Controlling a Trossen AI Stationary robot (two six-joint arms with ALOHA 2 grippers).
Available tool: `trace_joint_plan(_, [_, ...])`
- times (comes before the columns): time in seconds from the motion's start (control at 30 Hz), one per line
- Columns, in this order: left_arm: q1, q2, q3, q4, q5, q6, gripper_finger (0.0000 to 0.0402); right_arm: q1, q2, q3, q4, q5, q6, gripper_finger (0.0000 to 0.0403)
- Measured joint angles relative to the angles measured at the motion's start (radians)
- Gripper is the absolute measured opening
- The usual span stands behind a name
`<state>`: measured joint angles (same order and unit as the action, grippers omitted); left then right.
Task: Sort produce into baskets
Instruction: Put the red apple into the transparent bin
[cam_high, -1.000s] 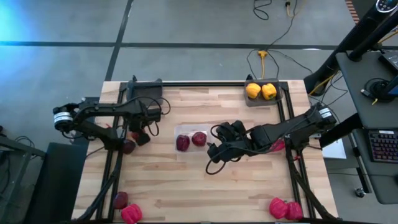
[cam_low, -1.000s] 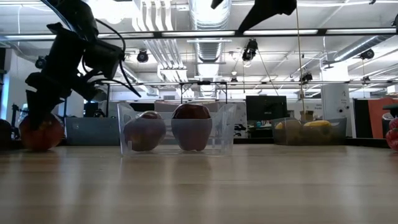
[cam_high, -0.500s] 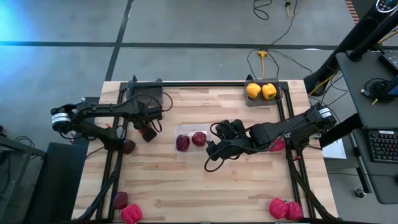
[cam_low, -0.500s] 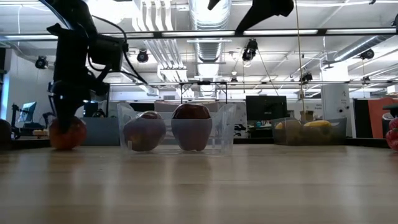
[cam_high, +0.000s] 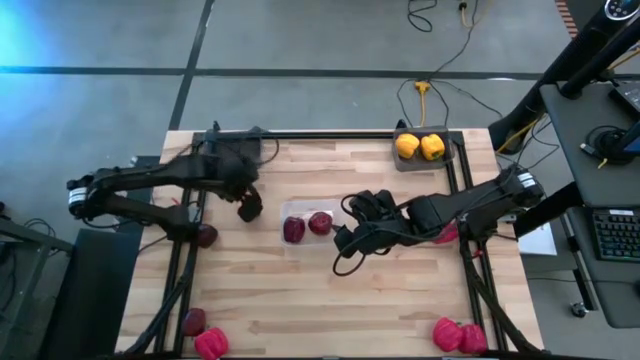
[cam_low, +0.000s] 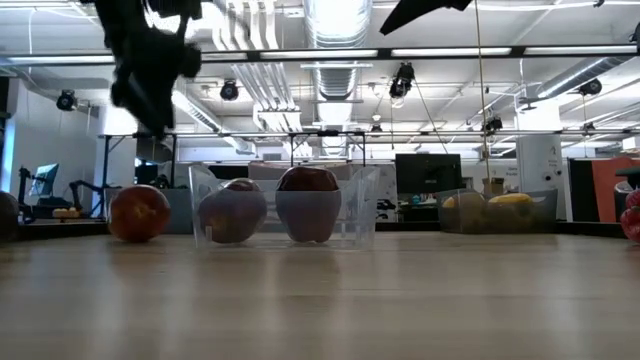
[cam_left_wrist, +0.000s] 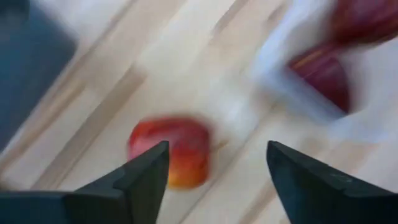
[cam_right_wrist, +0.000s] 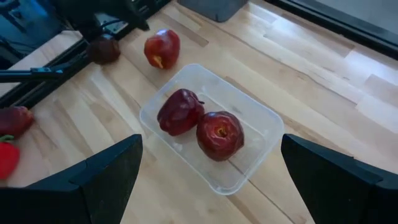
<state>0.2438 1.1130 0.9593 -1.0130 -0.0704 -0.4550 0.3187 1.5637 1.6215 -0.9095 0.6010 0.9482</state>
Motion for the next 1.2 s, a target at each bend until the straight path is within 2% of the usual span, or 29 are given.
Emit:
trace_joint_plan(0.23, [-0.05,-0.001,0.11,0.115,0.013,-0.003,0.0161,0.011,-0.013,0.024,-0.083,-0.015,0.047,0.0375])
trace_joint_plan(0.4, [-0.069,0.017,0.126,-0.044,0.0,0.072,0.0141,0.029,-0.011,0.024,-0.086,-0.1,0.062,0.0375])
trace_joint_plan(0.5, [-0.068,0.019,0.126,-0.173,-0.002,0.196,0.0163,0.039,-0.006,0.02,-0.085,-0.115,0.066,0.0375])
trace_joint_plan(0.63, [-0.068,0.023,0.141,-0.296,-0.064,0.507,0.0224,0.042,-0.003,0.019,-0.081,-0.114,0.066,0.0375])
trace_joint_plan(0.77, [-0.071,0.029,0.107,-0.234,-0.087,0.978,0.0295,0.042,-0.002,0.018,-0.08,-0.104,0.064,0.0375])
trace_joint_plan(0.87, [-0.071,0.048,0.07,-0.182,-0.029,1.247,0.0327,0.054,-0.002,0.018,-0.081,-0.104,0.06,0.0375])
trace_joint_plan(1.2, [-0.077,0.19,-0.036,-0.157,-0.027,1.371,0.0333,0.094,-0.002,0.012,-0.081,-0.103,0.047,0.0375])
